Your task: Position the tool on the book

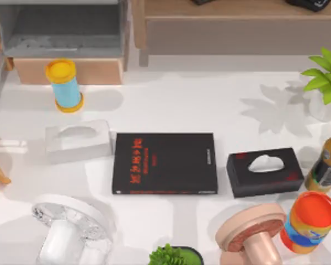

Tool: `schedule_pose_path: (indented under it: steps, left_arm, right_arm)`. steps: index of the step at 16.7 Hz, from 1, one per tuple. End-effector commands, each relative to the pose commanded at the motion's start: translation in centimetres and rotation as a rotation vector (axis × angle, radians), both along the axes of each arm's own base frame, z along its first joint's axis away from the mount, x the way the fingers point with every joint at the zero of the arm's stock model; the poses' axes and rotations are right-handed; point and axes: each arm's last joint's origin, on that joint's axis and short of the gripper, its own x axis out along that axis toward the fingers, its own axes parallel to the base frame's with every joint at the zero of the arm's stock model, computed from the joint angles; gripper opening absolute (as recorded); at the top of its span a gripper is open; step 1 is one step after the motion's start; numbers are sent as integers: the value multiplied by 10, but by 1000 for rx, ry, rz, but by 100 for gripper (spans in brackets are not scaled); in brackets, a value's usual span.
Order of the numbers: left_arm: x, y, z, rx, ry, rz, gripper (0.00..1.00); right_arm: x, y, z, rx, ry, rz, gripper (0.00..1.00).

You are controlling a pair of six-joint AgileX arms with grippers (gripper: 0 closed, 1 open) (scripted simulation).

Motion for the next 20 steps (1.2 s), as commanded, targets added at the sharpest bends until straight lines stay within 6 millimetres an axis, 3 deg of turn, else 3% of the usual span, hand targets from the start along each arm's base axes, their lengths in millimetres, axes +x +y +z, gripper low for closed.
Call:
schedule_pose_path:
  steps: [9, 13, 20]
  left_arm:
    - [0, -9, -31, 0, 0, 1, 100]
    - [0, -9, -32, 0, 0, 0, 100]
    - [0, -9, -32, 0, 0, 0, 47]
  right_arm:
    - [0, 0, 0, 0, 0, 0, 100]
    - [0, 0, 0, 0, 0, 0, 100]
    - [0, 0, 0, 0, 0, 0, 100]
